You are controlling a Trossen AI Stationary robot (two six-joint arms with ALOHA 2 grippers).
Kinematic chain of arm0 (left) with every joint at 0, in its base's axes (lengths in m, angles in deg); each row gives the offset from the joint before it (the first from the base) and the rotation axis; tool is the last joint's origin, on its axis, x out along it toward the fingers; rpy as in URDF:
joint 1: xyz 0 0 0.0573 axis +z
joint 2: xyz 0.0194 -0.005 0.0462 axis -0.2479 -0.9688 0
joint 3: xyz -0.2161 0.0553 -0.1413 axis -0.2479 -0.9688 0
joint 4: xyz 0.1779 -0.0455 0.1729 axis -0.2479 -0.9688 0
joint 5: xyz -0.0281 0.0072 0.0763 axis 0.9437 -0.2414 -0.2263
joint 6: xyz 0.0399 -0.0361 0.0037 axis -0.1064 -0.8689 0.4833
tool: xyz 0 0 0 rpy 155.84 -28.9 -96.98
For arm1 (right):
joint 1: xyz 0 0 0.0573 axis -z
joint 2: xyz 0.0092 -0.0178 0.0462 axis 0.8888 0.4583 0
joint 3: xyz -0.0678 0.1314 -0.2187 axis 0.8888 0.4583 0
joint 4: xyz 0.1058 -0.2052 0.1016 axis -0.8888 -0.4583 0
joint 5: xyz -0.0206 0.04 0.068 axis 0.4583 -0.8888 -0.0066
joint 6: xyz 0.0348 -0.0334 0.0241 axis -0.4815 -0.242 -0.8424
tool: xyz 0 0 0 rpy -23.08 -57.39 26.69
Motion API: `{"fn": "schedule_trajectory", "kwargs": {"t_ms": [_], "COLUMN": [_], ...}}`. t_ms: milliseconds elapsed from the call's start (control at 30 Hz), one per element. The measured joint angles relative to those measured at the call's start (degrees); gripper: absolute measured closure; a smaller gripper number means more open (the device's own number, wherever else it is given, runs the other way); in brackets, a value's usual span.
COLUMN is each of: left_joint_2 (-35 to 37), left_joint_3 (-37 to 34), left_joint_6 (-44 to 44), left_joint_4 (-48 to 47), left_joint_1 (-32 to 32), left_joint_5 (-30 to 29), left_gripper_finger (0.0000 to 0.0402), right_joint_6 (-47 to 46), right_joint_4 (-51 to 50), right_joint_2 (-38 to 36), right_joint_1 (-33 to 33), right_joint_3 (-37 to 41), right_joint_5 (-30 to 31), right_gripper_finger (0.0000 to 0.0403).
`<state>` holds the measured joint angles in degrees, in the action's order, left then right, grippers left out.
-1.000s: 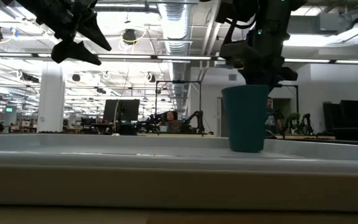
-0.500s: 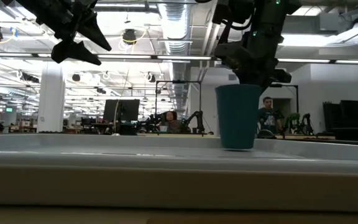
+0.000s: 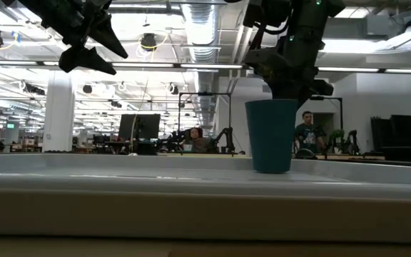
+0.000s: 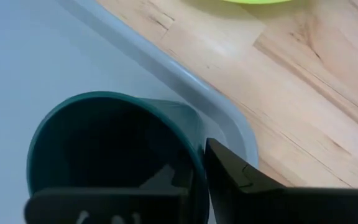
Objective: Pick and place plate/cup/fork/spoon on tray
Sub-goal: Put the dark blue cup on the blue tray, then put the green plate on the blue tray to the bottom left of the dark blue cup
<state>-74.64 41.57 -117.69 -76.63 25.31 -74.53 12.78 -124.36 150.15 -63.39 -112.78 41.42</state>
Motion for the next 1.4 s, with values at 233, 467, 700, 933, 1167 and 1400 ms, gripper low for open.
{"fn": "schedule_trajectory", "kwargs": {"t_ms": [233,467,700,933,1167,1400], "left_joint_2": [0.00,0.00,0.00,-0.01,0.00,0.00], "left_joint_3": [0.00,0.00,0.00,0.00,0.00,0.00], "left_joint_6": [0.00,-0.08,-0.23,-0.25,-0.27,-0.38], "left_joint_4": [0.00,0.00,0.00,0.00,0.00,0.00], "left_joint_1": [0.00,0.00,0.00,0.00,0.00,0.00], "left_joint_5": [0.00,0.00,0.00,0.00,0.00,0.02], "left_gripper_finger": [0.0148,0.0148,0.0148,0.0148,0.0148,0.0148], "right_joint_6": [0.00,0.16,1.01,0.98,2.31,2.34], "right_joint_4": [0.00,-0.01,0.27,0.32,0.75,1.24], "right_joint_2": [0.00,0.00,0.00,0.00,-0.27,-2.99], "right_joint_1": [0.01,0.00,0.00,0.46,0.83,1.17], "right_joint_3": [0.00,0.00,0.00,0.00,0.00,0.00], "right_joint_5": [-0.02,-1.44,-1.46,-1.44,-1.40,-1.40], "right_gripper_finger": [0.0343,0.0343,0.0323,0.0259,0.0216,0.0202]}}
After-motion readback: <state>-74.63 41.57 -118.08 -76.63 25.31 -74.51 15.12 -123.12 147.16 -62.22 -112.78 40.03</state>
